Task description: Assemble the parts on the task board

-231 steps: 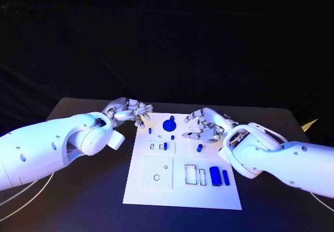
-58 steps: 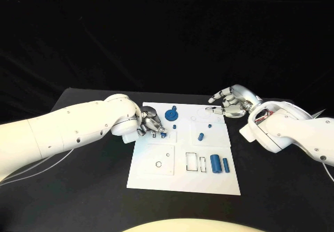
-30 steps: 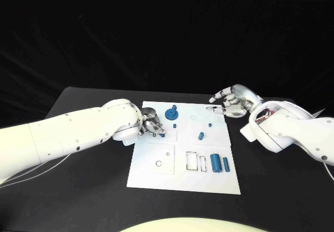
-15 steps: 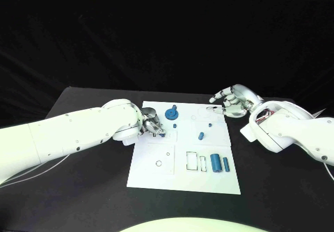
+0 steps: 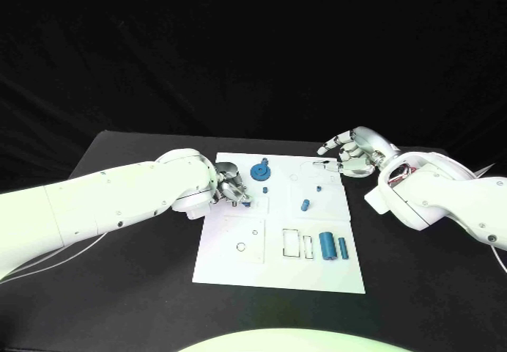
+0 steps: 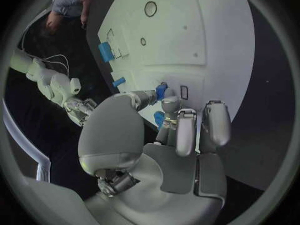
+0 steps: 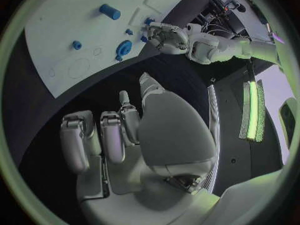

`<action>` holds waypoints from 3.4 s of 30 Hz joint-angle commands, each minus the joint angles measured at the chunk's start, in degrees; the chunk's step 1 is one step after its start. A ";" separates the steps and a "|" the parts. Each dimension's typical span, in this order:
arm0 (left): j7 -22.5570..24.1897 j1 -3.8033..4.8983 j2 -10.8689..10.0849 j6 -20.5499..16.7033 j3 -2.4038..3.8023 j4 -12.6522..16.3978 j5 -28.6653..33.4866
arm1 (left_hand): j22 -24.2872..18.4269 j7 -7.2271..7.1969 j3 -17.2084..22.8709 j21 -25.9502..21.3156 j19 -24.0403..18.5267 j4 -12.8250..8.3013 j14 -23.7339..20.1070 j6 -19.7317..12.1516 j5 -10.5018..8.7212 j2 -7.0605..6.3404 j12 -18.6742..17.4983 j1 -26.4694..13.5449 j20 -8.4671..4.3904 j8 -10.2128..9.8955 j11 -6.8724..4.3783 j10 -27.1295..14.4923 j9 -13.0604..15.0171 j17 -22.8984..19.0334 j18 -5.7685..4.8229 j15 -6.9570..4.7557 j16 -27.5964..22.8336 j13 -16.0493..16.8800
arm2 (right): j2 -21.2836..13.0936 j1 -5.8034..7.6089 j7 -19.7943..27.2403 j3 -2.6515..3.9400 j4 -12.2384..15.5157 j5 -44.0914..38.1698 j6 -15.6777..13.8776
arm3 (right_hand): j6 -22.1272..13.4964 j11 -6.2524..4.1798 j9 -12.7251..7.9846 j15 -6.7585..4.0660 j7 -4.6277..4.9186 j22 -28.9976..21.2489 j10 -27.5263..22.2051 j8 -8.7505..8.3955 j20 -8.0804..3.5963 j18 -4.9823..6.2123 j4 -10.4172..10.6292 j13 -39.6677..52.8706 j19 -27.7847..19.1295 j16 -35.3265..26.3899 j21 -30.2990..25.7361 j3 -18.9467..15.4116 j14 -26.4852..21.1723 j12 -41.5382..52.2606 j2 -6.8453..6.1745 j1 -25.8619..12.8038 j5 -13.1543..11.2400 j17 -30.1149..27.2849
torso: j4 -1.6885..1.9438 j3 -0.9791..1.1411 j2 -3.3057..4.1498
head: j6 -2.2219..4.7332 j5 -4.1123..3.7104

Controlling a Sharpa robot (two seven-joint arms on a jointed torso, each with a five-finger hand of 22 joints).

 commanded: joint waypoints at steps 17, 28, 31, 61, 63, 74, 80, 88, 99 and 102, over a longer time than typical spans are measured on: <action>-0.37 -0.06 0.25 1.84 -0.01 -0.64 2.28 | 0.43 -0.48 15.06 0.57 0.56 -13.66 4.56 1.07 1.96 -0.58 0.88 -1.77 -0.35 0.40 -0.31 1.30 0.28 11.39 -0.90 -0.77 0.60 1.09 | 0.13 -0.10 0.45 0.00 -0.09 -0.42 0.69 | -0.43 0.07 0.06 -0.51 -0.06 15.10 -0.33 0.25 -0.37 -0.39 -0.13 4.58 5.98 -0.17 0.32 0.33 5.62 -0.23 0.32 -0.43 0.18 13.19 | 0.01 0.05 -0.03 | -0.26 -0.04; -0.40 -0.04 0.56 1.70 0.00 -1.18 2.59 | 0.59 -0.52 15.29 0.64 0.70 -13.85 4.60 1.19 2.30 -0.70 1.02 -1.94 -0.41 0.44 -0.36 1.46 0.36 11.48 -0.93 -0.82 0.66 1.28 | 0.15 -0.13 0.47 -0.01 -0.12 -0.41 0.69 | -0.43 0.07 0.06 -0.51 -0.06 15.10 -0.33 0.25 -0.37 -0.39 -0.13 4.58 5.98 -0.17 0.32 0.33 5.62 -0.23 0.32 -0.43 0.18 13.19 | 0.03 0.03 0.03 | -0.35 -0.02; -0.44 -0.03 0.77 1.96 0.00 -1.38 2.66 | 0.59 -0.52 15.29 0.64 0.70 -13.85 4.60 1.19 2.30 -0.70 1.02 -1.94 -0.41 0.44 -0.36 1.46 0.36 11.48 -0.93 -0.82 0.66 1.28 | 0.16 -0.14 0.47 -0.01 -0.12 -0.41 0.69 | -0.43 0.07 0.06 -0.51 -0.06 15.10 -0.33 0.25 -0.37 -0.39 -0.13 4.58 5.98 -0.17 0.32 0.33 5.62 -0.23 0.32 -0.43 0.18 13.19 | 0.05 0.07 0.05 | -0.40 -0.05; -0.74 0.01 3.24 4.03 -0.04 -4.08 2.47 | 1.45 -1.83 12.78 0.68 1.58 -12.66 5.10 2.47 2.17 -0.17 2.46 -6.20 -0.77 0.87 -1.36 3.98 1.21 12.73 -1.16 -1.61 1.40 3.11 | 0.04 -0.15 0.55 -0.01 -0.07 -0.34 0.47 | -0.62 0.05 0.17 -0.54 -0.08 15.10 -0.40 0.59 -0.39 -0.39 -0.18 4.47 5.98 -0.20 0.32 0.43 5.61 -0.33 0.32 -0.77 0.35 13.14 | 0.03 0.06 0.01 | -0.88 -0.28; -0.73 0.01 3.27 3.98 -0.04 -4.11 2.46 | 1.44 -1.91 12.44 0.66 1.59 -12.53 5.10 2.51 2.07 -0.18 2.49 -6.42 -0.80 0.86 -1.42 4.06 1.25 12.74 -1.17 -1.66 1.40 3.16 | 0.04 -0.15 0.57 -0.01 -0.07 -0.31 0.45 | -0.62 0.05 0.17 -0.54 -0.07 15.10 -0.40 0.59 -0.39 -0.39 -0.18 4.46 5.98 -0.20 0.32 0.43 5.61 -0.34 0.32 -0.77 0.35 13.14 | 0.01 0.06 -0.01 | -0.89 -0.30; -0.67 0.01 3.26 4.27 -0.04 -4.12 2.45 | 1.67 -2.81 -0.70 0.24 2.17 -7.67 5.20 4.53 0.72 -0.70 2.92 -9.22 -1.32 -0.44 -2.05 4.52 0.93 13.03 -1.28 -2.25 1.54 4.21 | -0.02 -0.16 0.68 -0.02 -0.10 -0.20 0.42 | -0.66 0.05 0.18 -0.54 -0.07 15.10 -0.46 0.62 -0.39 -0.39 -0.18 4.39 5.98 -0.23 0.32 0.44 5.59 -0.42 0.30 -0.80 0.35 13.06 | 0.02 0.03 -0.03 | -0.98 -0.38; -0.66 0.01 3.17 4.47 -0.05 -4.15 2.40 | 1.69 -2.78 -4.46 0.14 2.26 -6.25 5.22 4.93 0.70 -1.05 2.98 -8.91 -1.39 -0.90 -2.05 4.51 0.82 13.09 -1.29 -2.25 1.58 4.47 | -0.06 -0.17 0.74 -0.03 -0.11 -0.18 0.36 | -0.72 0.06 0.19 -0.54 -0.07 15.10 -0.46 0.66 -0.40 -0.39 -0.16 4.39 5.98 -0.26 0.32 0.43 5.57 -0.42 0.27 -0.88 0.32 13.00 | 0.04 0.02 -0.05 | -1.03 -0.36; -0.62 0.00 2.98 3.63 -0.04 -4.28 2.22 | 1.70 -2.71 -8.88 0.02 2.32 -3.52 5.22 5.23 0.61 -1.08 2.95 -8.81 -1.40 -1.33 -1.99 4.49 0.81 13.10 -1.29 -2.22 1.57 4.65 | -0.06 -0.18 0.92 -0.03 -0.14 -0.38 0.16 | -0.74 0.06 0.19 -0.54 -0.07 15.10 -0.52 0.67 -0.40 -0.39 -0.14 4.32 5.98 -0.29 0.32 0.42 5.55 -0.50 0.26 -0.93 0.31 12.91 | 0.01 0.00 -0.01 | -0.96 -0.40; -0.60 0.00 2.35 3.17 -0.02 -4.27 1.81 | 2.26 -2.78 -12.46 0.17 2.82 -0.63 5.33 5.57 0.67 -1.01 3.44 -8.49 -1.43 -1.42 -2.04 4.91 0.99 13.41 -1.41 -2.25 1.76 5.40 | -0.11 -0.18 1.19 -0.03 -0.17 -0.40 -0.11 | -0.77 0.06 0.20 -0.54 -0.06 15.10 -0.51 0.70 -0.40 -0.39 -0.11 4.34 5.98 -0.33 0.32 0.40 5.53 -0.48 0.25 -1.01 0.28 12.81 | 0.02 0.02 -0.03 | -1.02 -0.41; -0.59 0.00 2.16 2.94 0.00 -4.13 1.77 | 2.30 -2.79 -13.28 0.18 2.86 0.08 5.33 5.62 0.68 -1.13 3.50 -8.40 -1.44 -1.42 -2.05 4.97 1.04 13.42 -1.41 -2.26 1.77 5.50 | -0.12 -0.18 1.20 -0.03 -0.18 -0.40 -0.13 | -0.79 0.06 0.21 -0.54 -0.06 15.10 -0.51 0.71 -0.40 -0.39 -0.08 4.34 5.98 -0.34 0.32 0.38 5.52 -0.48 0.25 -1.10 0.26 12.80 | 0.03 0.02 -0.02 | -1.01 -0.43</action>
